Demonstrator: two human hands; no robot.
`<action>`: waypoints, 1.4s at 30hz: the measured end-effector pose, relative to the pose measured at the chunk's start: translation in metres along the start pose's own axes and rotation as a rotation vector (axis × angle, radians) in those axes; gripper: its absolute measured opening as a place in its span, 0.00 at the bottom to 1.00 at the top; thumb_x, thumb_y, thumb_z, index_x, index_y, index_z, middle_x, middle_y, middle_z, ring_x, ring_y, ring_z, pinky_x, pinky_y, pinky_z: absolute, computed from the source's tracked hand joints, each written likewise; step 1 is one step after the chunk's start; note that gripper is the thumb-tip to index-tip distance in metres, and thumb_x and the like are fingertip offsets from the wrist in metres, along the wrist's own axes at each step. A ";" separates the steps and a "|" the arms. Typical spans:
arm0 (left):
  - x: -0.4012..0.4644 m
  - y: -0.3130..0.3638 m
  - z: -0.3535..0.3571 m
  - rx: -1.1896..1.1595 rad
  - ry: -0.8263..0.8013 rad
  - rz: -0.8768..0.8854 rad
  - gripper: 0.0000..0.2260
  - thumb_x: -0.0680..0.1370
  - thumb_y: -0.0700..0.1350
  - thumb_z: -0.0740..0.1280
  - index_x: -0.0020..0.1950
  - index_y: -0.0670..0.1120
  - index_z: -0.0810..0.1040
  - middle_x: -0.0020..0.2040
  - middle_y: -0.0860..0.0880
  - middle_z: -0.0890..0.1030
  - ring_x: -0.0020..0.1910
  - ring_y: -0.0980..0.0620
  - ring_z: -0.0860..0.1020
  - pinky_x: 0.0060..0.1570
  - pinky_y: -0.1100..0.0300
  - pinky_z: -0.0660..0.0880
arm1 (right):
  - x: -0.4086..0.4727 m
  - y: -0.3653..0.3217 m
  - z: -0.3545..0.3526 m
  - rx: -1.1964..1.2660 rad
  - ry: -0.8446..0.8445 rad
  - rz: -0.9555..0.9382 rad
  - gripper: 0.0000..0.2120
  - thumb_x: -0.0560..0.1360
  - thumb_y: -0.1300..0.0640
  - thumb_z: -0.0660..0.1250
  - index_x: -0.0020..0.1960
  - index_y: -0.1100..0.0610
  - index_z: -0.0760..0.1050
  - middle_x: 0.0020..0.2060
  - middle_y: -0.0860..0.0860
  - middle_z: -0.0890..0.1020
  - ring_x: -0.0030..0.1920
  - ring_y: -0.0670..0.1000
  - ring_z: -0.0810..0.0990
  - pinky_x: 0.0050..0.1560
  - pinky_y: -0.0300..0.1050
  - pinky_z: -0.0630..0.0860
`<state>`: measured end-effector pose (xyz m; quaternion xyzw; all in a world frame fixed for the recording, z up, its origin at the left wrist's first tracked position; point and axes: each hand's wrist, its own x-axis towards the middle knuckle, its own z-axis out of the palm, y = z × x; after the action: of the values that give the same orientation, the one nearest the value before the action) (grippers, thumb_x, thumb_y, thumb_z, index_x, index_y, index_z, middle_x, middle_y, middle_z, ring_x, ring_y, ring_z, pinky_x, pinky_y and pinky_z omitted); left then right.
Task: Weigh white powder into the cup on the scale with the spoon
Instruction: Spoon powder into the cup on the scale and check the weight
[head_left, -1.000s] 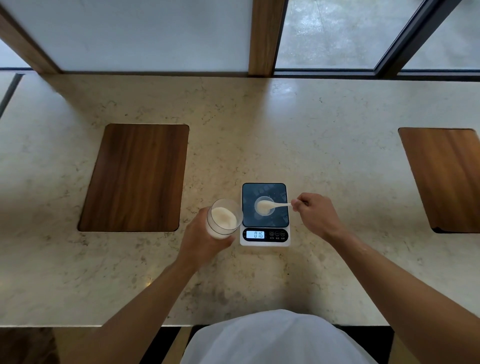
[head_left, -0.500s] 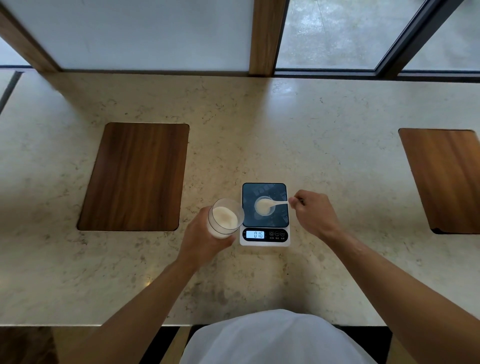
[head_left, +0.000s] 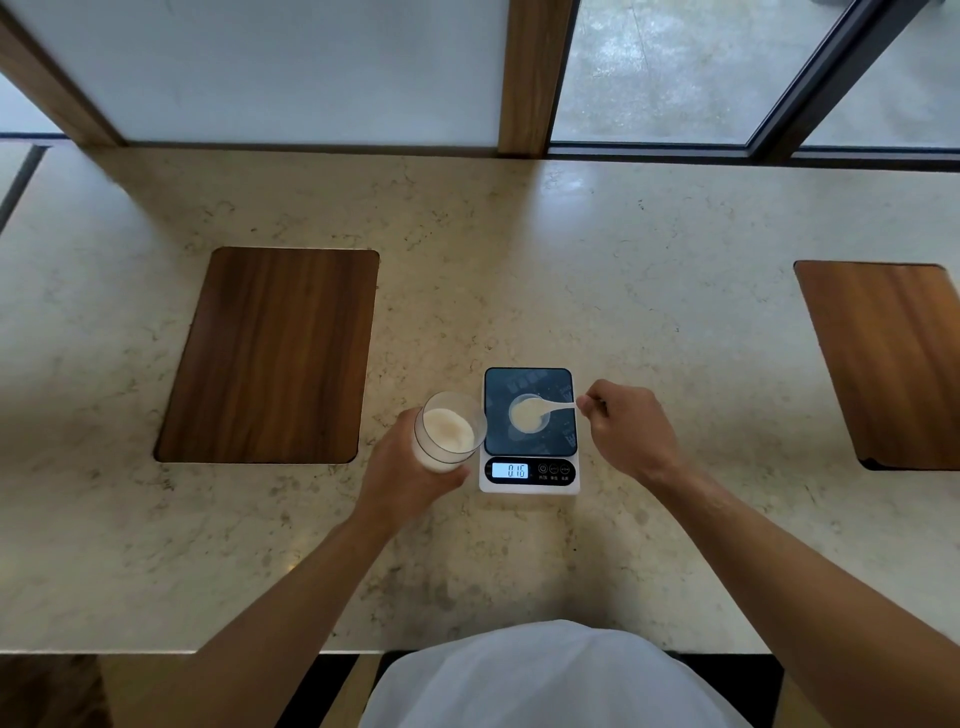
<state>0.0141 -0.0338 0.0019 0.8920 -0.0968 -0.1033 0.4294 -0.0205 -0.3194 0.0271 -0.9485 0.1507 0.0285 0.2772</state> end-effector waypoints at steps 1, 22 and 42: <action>0.000 0.000 0.000 0.002 0.005 0.001 0.35 0.58 0.58 0.80 0.58 0.67 0.64 0.49 0.69 0.74 0.50 0.70 0.74 0.39 0.78 0.66 | -0.001 -0.001 -0.001 -0.003 0.009 -0.011 0.12 0.80 0.56 0.64 0.40 0.58 0.77 0.29 0.48 0.79 0.29 0.49 0.76 0.30 0.44 0.73; -0.003 0.006 0.000 -0.002 -0.015 0.003 0.36 0.59 0.55 0.82 0.61 0.60 0.66 0.51 0.62 0.76 0.48 0.68 0.74 0.41 0.77 0.66 | -0.017 -0.008 -0.008 -0.143 0.143 -0.199 0.10 0.80 0.58 0.66 0.40 0.60 0.77 0.33 0.52 0.80 0.28 0.50 0.73 0.28 0.41 0.70; -0.007 0.007 0.001 -0.021 0.007 0.026 0.36 0.59 0.54 0.82 0.60 0.63 0.65 0.50 0.69 0.73 0.50 0.72 0.72 0.39 0.79 0.66 | -0.025 -0.003 -0.004 0.266 0.077 0.216 0.10 0.80 0.56 0.64 0.42 0.56 0.80 0.29 0.46 0.76 0.29 0.46 0.71 0.30 0.41 0.64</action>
<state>0.0065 -0.0368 0.0078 0.8864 -0.1060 -0.0956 0.4404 -0.0437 -0.3124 0.0359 -0.8822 0.2647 0.0016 0.3895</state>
